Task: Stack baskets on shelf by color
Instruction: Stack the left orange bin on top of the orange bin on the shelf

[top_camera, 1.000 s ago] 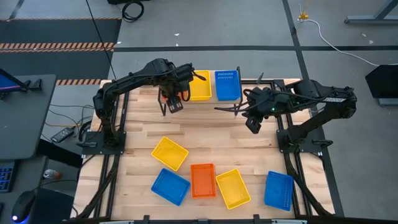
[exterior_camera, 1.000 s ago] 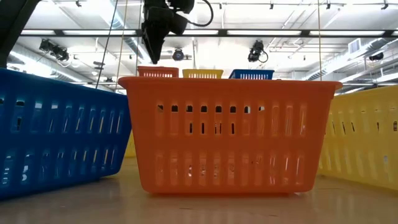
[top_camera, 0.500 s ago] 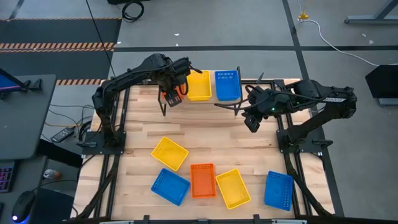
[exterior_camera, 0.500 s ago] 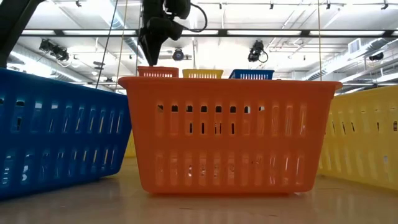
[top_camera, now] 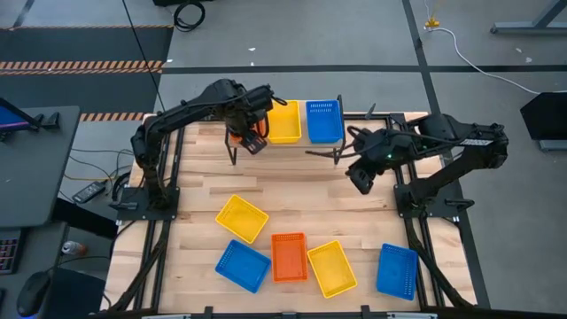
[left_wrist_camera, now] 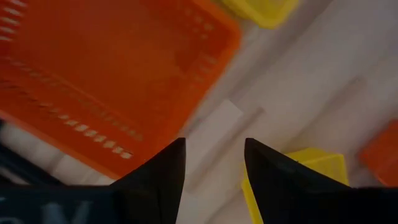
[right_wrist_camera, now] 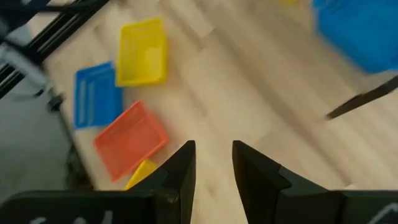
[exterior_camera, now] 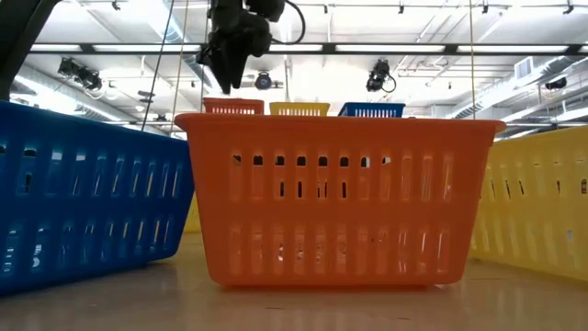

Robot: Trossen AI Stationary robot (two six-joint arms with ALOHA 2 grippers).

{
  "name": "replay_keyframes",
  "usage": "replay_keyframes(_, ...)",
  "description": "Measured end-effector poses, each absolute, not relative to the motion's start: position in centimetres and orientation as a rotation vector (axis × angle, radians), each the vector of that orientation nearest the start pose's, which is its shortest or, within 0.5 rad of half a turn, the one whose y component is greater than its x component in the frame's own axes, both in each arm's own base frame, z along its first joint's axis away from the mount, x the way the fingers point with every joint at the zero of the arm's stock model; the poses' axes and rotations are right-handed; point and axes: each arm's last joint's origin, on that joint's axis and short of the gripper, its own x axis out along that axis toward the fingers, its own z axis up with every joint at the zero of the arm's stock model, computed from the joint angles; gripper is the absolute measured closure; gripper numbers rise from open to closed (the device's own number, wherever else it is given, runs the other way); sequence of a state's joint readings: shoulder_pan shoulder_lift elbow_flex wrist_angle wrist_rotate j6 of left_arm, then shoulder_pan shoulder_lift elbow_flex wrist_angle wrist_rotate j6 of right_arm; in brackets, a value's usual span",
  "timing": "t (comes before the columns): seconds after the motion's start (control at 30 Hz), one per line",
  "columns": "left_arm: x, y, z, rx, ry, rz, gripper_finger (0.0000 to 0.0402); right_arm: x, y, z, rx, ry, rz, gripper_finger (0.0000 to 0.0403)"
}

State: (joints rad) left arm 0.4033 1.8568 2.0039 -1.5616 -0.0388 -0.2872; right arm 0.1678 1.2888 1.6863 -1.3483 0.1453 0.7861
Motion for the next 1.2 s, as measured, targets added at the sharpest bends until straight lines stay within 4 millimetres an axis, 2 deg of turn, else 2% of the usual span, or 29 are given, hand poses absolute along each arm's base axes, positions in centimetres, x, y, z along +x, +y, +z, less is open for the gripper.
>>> replay_keyframes(0.2, 31.5, 12.8, 36.5, -0.532, 1.309, 0.567, 0.0230, 20.2, 3.5, 42.9, 0.580, 0.910, -0.288, 0.0291)
replay_keyframes(0.37, 31.3, 13.0, 39.4, -0.556, 1.146, 0.603, 0.0230, 20.1, 3.3, 43.0, 0.533, 0.897, -0.294, 0.0291)
replay_keyframes(0.53, 30.7, 14.0, 42.0, -0.532, 0.993, 0.701, 0.0230, 20.2, 3.1, 43.0, 0.495, 0.891, -0.284, 0.0291)
replay_keyframes(0.63, 30.2, 14.8, 42.2, -0.457, 0.994, 0.771, 0.0230, 20.3, 3.0, 43.1, 0.472, 0.881, -0.274, 0.0291)
replay_keyframes(0.77, 29.5, 15.2, 42.0, -0.335, 1.083, 0.774, 0.0230, 20.3, 2.8, 43.1, 0.449, 0.879, -0.267, 0.0291)
replay_keyframes(0.93, 29.0, 16.2, 42.2, -0.244, 1.087, 0.859, 0.0230, 20.5, 2.5, 43.2, 0.438, 0.849, -0.303, 0.0291)
replay_keyframes(1.07, 29.1, 16.6, 42.3, -0.083, 1.132, 0.784, 0.0230, 20.8, 2.2, 43.5, 0.442, 0.804, -0.321, 0.0291)
replay_keyframes(1.2, 29.4, 16.7, 42.4, -0.014, 1.126, 0.721, 0.0230, 21.0, 2.0, 43.6, 0.454, 0.779, -0.329, 0.0291)
